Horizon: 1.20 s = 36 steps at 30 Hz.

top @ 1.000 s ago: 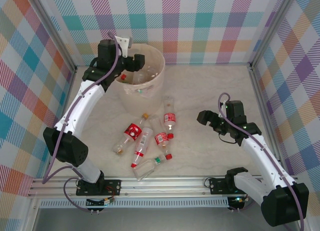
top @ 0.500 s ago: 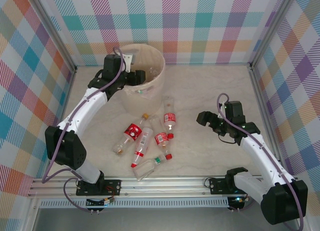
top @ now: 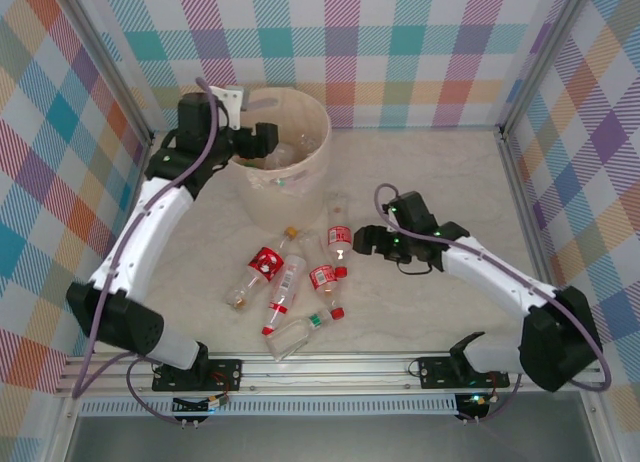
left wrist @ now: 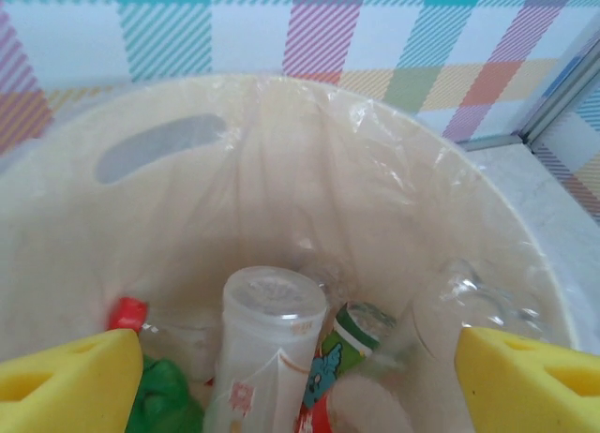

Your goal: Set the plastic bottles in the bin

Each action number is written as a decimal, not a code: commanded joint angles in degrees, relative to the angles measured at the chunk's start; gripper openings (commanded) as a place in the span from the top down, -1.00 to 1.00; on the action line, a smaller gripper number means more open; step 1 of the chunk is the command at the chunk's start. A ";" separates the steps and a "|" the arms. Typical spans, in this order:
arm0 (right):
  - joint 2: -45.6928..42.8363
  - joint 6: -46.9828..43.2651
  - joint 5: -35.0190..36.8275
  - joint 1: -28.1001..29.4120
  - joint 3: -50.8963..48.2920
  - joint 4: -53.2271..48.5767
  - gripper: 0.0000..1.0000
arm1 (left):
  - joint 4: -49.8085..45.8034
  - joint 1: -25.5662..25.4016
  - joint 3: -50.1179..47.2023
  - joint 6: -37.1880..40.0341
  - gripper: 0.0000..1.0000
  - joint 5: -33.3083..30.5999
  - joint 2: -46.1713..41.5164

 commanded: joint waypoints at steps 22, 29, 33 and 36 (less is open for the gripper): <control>30.28 3.25 0.50 1.65 14.41 10.50 -0.50 | -5.59 0.52 -32.71 -22.56 -0.76 12.73 -30.80; 28.93 2.33 1.28 0.83 11.00 11.91 -0.21 | -0.60 0.49 -32.61 -25.59 -0.74 14.13 -27.96; 23.43 -2.22 1.02 -1.25 7.69 11.33 -0.11 | 0.15 0.43 -31.69 -26.81 -0.73 13.96 -27.72; 16.57 -8.26 -0.25 -3.42 3.81 11.24 -0.06 | -0.72 0.35 -29.19 -27.00 -0.73 13.87 -27.74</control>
